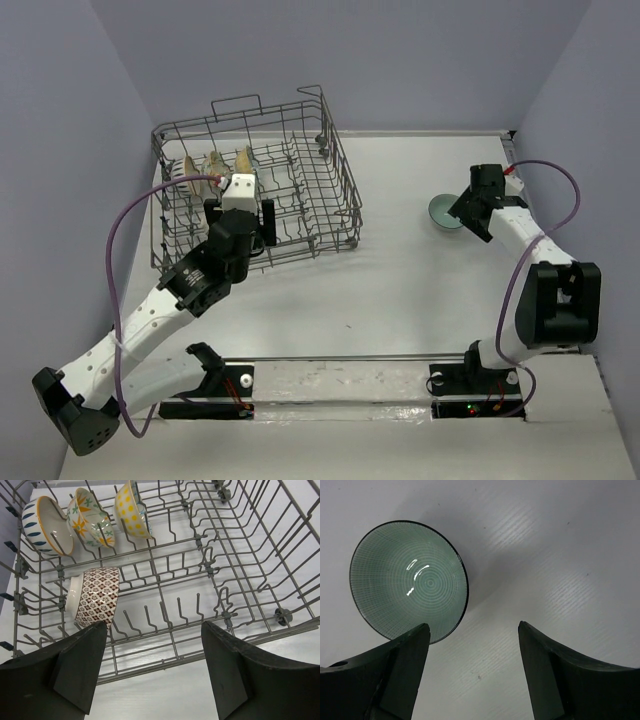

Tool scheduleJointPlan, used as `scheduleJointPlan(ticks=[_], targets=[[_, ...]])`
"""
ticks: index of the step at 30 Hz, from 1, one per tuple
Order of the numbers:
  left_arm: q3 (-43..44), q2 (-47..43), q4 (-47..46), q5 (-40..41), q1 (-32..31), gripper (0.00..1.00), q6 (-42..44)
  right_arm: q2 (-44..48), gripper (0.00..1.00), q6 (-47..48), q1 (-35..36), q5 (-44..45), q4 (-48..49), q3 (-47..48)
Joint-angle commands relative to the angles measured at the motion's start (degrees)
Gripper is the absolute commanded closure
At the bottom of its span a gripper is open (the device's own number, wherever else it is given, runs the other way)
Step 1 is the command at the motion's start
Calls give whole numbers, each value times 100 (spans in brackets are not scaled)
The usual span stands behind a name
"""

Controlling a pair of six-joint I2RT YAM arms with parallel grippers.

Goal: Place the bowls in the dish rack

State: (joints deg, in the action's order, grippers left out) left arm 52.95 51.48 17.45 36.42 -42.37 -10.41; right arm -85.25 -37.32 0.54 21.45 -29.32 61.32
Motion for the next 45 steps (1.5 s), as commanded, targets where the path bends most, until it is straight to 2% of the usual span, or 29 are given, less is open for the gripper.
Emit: scheduleJointPlan(ticks=[1,9,12,13,16,17,19,24,26,27,30,32,35,37,41,45], targets=[[-65,-218,-339,-57,1,14,-31,-368,24,-196,-185,-299,620,64],[-92,-235,-321,-4,1,14,-48,-1309,31,-276,-352,-659,937,565],[-83,-191,-313,22,1,14,-57,-1564,43,-276,-352,-756,1025,679],[-92,-191,-313,40,1,14,-57,-1608,53,-276,-352,-765,1042,697],[-100,-165,-304,75,1,14,-66,-1652,72,-311,-352,-818,1121,671],[-101,-148,-304,84,1,14,-66,-1644,86,-293,-352,-809,1122,671],[-101,-121,-278,102,-8,14,-84,-1504,99,-276,-352,-766,1122,627],[-30,-60,-251,119,1,14,-110,-686,99,-109,-352,-1010,1043,425],[75,19,-207,58,1,14,-162,145,99,-47,-352,-1317,938,259],[119,20,-198,58,9,14,-163,149,99,-39,-352,-1467,937,258],[312,107,-137,-91,9,14,-277,982,99,-12,-186,-1688,815,73],[487,204,-111,-214,9,14,-356,1526,99,32,25,-1680,648,125],[777,353,-32,-241,9,14,-461,1984,99,76,419,-1680,227,685],[927,432,-23,-285,9,14,-514,2013,99,111,779,-1557,50,1047],[1366,670,-58,-399,9,14,-646,1688,99,278,2078,-1101,-214,1873],[1727,819,-5,-478,9,14,-786,1083,99,453,2644,-757,-285,2672]])
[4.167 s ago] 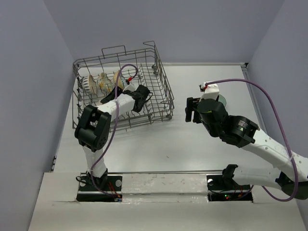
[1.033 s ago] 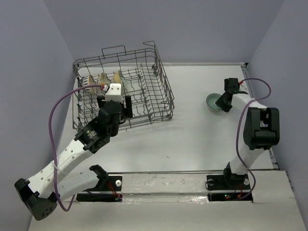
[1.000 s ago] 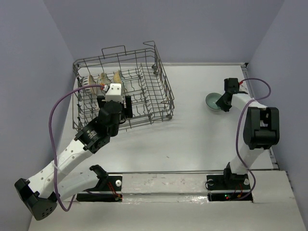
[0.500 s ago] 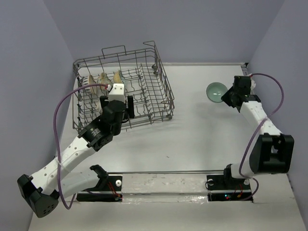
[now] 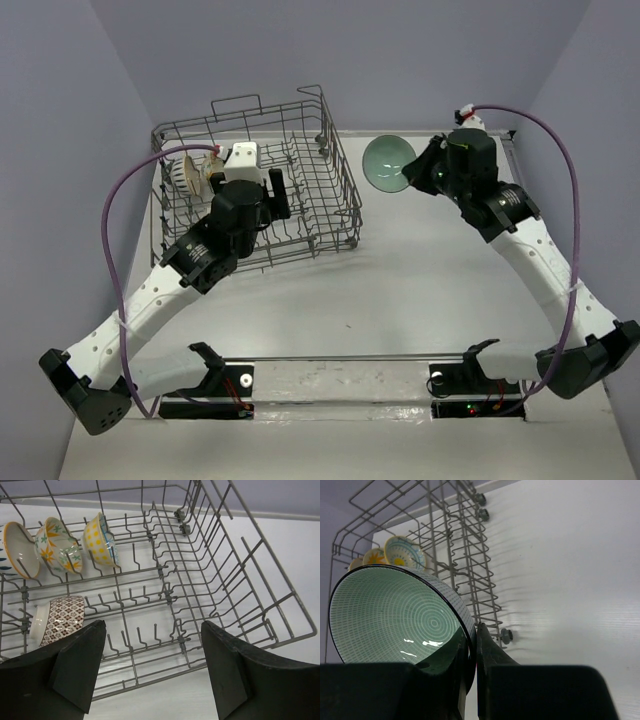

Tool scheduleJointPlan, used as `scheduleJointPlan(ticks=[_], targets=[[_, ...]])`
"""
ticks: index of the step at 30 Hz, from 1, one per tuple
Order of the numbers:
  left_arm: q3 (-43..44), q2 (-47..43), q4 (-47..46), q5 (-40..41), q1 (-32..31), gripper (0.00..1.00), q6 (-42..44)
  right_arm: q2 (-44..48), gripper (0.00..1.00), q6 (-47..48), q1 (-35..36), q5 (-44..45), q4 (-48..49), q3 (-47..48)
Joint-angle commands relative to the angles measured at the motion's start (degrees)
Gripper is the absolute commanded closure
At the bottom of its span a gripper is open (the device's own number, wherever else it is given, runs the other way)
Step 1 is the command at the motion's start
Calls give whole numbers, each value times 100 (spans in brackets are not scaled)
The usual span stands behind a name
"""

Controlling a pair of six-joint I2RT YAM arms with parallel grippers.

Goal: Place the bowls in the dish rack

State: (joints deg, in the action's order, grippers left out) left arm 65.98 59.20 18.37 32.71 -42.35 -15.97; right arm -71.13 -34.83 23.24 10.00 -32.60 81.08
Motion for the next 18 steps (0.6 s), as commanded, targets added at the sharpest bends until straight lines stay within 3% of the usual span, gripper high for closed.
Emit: scheduleJointPlan(ticks=[1,8,18], targets=[[486,48,-106,-124,-1,14,-266,-435,99,239,469,397,26,699],[821,4,-158,-282,7,14,-538,-1200,99,529,1331,889,-167,1796],[672,145,-333,-651,7,14,-759,-1939,99,591,2307,1434,-150,2368]])
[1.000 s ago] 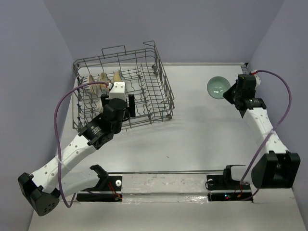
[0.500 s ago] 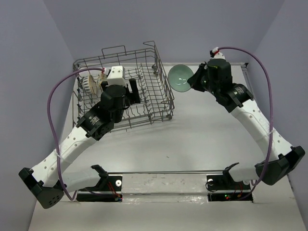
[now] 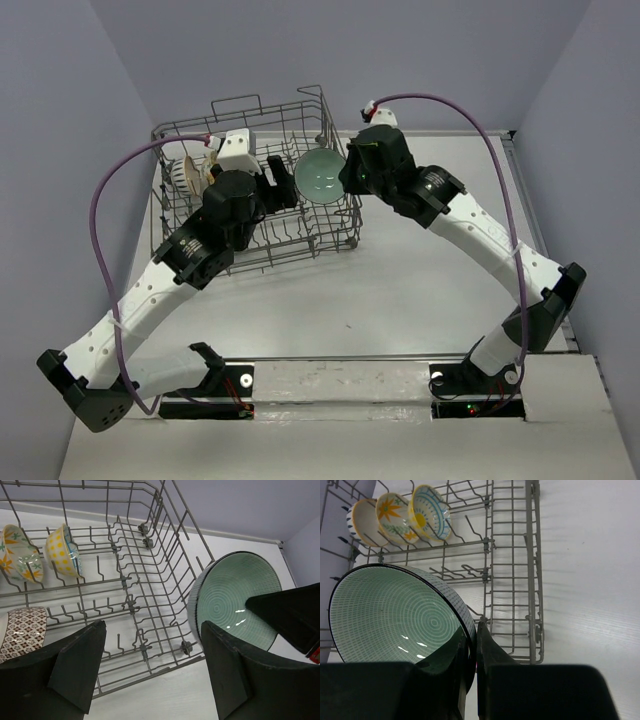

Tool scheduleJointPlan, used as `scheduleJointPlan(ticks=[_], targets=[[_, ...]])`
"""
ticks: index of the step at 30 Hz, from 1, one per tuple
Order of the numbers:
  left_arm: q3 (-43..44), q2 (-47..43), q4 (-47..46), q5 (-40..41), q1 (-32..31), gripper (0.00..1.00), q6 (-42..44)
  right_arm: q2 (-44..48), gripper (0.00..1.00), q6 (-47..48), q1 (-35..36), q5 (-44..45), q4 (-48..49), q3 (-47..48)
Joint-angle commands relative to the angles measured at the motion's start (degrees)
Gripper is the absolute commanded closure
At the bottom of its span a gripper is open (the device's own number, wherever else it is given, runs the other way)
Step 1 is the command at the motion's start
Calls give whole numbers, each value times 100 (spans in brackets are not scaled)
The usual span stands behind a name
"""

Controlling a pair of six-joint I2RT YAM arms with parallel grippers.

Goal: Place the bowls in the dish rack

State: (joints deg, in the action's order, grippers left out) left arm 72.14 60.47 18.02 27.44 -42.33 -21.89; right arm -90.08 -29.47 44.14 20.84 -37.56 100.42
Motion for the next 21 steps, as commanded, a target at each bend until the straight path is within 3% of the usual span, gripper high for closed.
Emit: scheduleJointPlan(ticks=[1,21], targets=[[11,-34,-351,-168,-4,14,-184,-131,99,65,279,368,355,487],[-323,422,-554,68,5,20,-175,-361,99,91,648,473,285,786]])
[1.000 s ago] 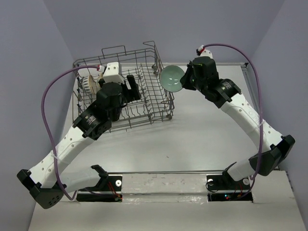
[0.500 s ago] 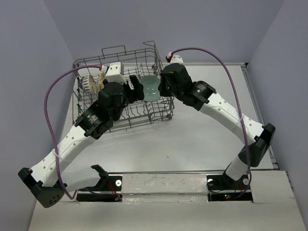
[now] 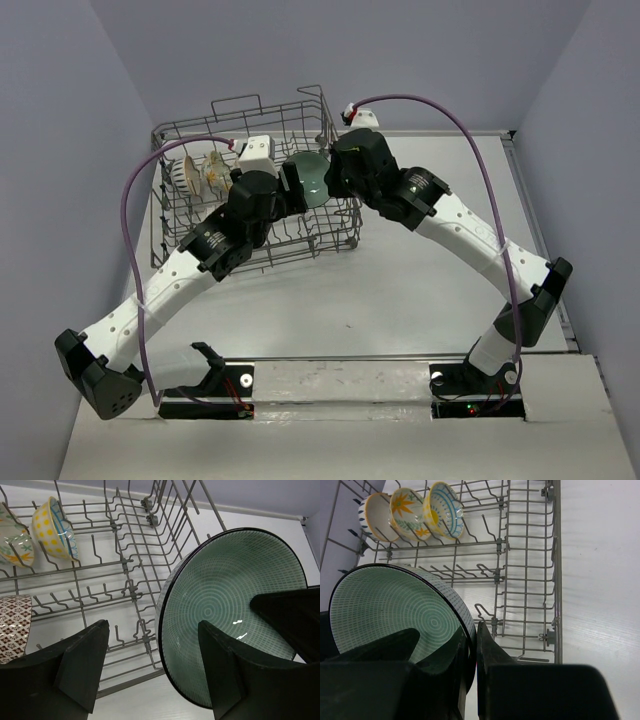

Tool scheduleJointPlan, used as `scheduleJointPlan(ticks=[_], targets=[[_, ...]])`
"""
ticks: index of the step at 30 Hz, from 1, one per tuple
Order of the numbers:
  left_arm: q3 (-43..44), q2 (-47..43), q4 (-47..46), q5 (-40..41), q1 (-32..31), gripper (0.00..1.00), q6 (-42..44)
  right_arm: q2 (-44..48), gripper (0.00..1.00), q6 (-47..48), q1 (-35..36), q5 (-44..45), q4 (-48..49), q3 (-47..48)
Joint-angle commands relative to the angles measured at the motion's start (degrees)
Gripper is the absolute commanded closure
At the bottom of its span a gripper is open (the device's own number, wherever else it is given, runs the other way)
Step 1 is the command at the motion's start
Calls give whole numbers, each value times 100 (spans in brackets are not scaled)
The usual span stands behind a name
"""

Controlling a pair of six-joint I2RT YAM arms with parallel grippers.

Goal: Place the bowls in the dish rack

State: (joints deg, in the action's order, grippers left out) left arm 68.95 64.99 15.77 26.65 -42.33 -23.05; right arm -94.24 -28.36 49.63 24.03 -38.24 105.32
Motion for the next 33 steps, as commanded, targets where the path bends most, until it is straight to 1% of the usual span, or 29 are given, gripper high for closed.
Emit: scheduleJointPlan(ticks=[1,3,4,10,12,14,15,18,19,20,23,30,33], targets=[[-4,-4,-338,147,-4,22,-77,63,99,-21,100,163,343,262],[22,13,-347,130,5,25,-77,72,99,-21,100,172,352,244],[31,14,-347,121,5,30,-77,81,99,-21,100,189,335,226],[75,22,-311,51,-4,44,-68,72,99,-3,100,277,317,147],[92,22,-294,-28,-4,53,-86,90,99,6,100,295,317,112],[101,22,-285,-64,5,55,-95,98,99,6,100,330,317,86],[101,14,-276,-73,-4,60,-112,98,99,23,100,339,326,68],[110,-4,-276,-117,5,67,-112,98,99,15,100,357,317,42],[110,-4,-267,-134,5,77,-121,90,99,23,100,357,317,33],[119,13,-259,-143,5,84,-130,90,99,15,100,374,326,24],[145,22,-232,-196,5,99,-121,63,99,32,100,427,317,-2],[259,75,-206,-328,5,100,-68,2,99,59,100,532,300,-20],[242,75,-206,-310,-4,100,-94,2,94,102,153,541,291,24]])
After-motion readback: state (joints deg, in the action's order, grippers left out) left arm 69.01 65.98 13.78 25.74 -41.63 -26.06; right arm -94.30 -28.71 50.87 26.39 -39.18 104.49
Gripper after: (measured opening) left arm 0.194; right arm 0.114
